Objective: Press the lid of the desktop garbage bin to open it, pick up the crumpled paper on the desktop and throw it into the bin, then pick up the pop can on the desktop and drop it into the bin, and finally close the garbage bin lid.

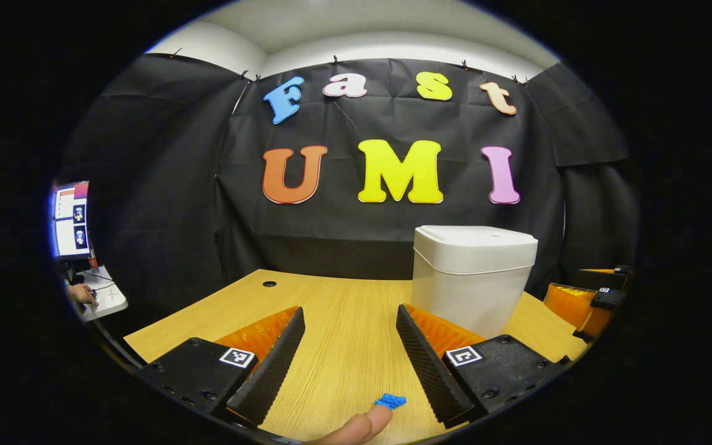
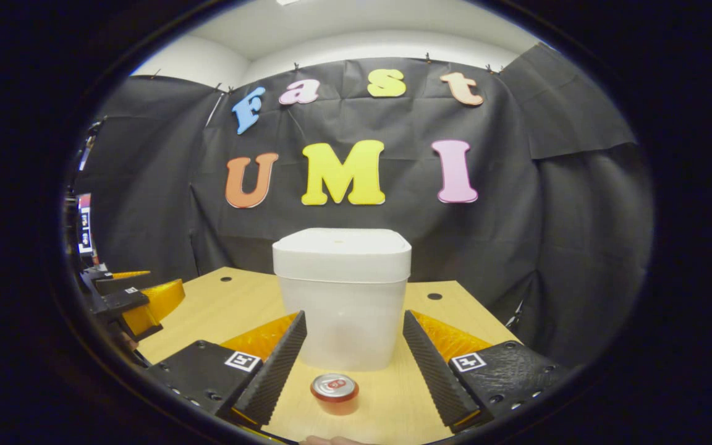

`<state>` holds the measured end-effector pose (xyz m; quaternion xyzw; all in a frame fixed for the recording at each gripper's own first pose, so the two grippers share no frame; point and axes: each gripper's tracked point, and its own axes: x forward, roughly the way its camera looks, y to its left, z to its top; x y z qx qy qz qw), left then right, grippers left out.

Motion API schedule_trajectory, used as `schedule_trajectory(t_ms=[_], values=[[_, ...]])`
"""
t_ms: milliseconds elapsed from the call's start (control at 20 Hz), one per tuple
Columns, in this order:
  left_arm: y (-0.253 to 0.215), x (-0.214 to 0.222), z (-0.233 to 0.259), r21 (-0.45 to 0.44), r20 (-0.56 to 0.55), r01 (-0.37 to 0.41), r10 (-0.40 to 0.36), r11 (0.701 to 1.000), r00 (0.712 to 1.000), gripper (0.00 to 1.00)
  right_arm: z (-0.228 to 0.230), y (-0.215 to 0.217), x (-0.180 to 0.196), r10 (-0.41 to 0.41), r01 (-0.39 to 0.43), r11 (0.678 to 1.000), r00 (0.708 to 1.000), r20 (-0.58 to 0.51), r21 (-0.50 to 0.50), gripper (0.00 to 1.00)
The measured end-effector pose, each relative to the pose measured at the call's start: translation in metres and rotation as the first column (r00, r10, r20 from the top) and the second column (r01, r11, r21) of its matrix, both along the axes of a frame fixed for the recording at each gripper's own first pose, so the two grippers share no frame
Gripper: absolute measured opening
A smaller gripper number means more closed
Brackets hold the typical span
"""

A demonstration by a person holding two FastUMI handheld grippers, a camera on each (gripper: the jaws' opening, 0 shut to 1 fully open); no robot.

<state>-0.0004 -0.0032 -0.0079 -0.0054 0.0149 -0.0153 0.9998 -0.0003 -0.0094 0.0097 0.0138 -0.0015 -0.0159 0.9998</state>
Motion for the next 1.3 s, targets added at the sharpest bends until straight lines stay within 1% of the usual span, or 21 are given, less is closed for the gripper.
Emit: schedule_trajectory(t_ms=[100,200,350,400,450,550,750,900,1000,1100,1150,1250,1300], values=[[-0.004,0.0,0.0,0.004,0.003,0.01,-0.01,1.0,1.0,0.96,0.002,-0.008,0.002,-0.022,0.022,1.0,1.0,0.005,-0.007,0.96],[-0.008,-0.001,0.0,0.003,0.005,0.026,-0.026,1.0,1.0,0.96,0.003,-0.006,0.003,-0.018,0.017,1.0,1.0,0.005,0.011,0.97],[-0.009,-0.002,0.0,-0.01,0.0,0.041,-0.041,0.999,0.999,0.96,0.007,-0.007,0.003,-0.019,0.019,1.0,1.0,0.009,0.01,0.96],[-0.008,-0.002,0.001,-0.007,0.002,0.043,-0.043,0.999,0.999,0.96,0.011,-0.009,0.003,-0.023,0.023,1.0,1.0,0.016,0.013,0.96],[-0.006,-0.002,0.0,-0.003,0.004,0.041,-0.041,0.999,0.999,0.96,0.013,-0.01,0.004,-0.026,0.026,1.0,0.999,0.021,0.015,0.95],[-0.007,-0.001,-0.001,0.002,0.001,0.045,-0.045,0.999,0.999,0.96,0.019,-0.012,0.009,-0.033,0.032,0.999,0.999,0.031,0.022,0.96],[-0.012,0.0,-0.01,0.022,-0.023,0.048,-0.047,0.999,0.999,0.96,0.033,0.004,0.023,0.028,-0.029,0.999,0.999,0.037,0.028,0.95],[-0.016,0.001,-0.01,0.021,-0.022,0.057,-0.056,0.998,0.998,0.96,0.053,0.006,0.036,0.014,-0.014,1.0,0.998,0.065,0.007,0.93],[-0.02,0.001,-0.01,0.014,-0.026,0.072,-0.072,0.997,0.997,0.96,0.069,0.015,0.042,0.026,-0.026,1.0,0.995,0.094,0.003,0.94],[-0.017,0.002,-0.011,0.007,-0.032,0.067,-0.067,0.998,0.997,0.96,0.087,0.024,0.054,0.027,-0.026,1.0,0.992,0.124,-0.008,0.93],[-0.014,0.002,-0.012,0.0,-0.036,0.064,-0.064,0.998,0.997,0.96,0.092,0.028,0.06,0.024,-0.021,0.999,0.991,0.129,-0.025,0.82],[-0.011,0.002,-0.01,-0.017,-0.034,0.063,-0.063,0.998,0.997,0.96,0.1,0.039,0.073,0.02,-0.013,0.998,0.992,0.127,-0.055,0.77],[-0.007,0.002,-0.009,-0.015,-0.03,0.053,-0.053,0.998,0.998,0.96,0.101,0.046,0.079,0.033,-0.027,0.998,0.993,0.116,-0.053,0.72]])
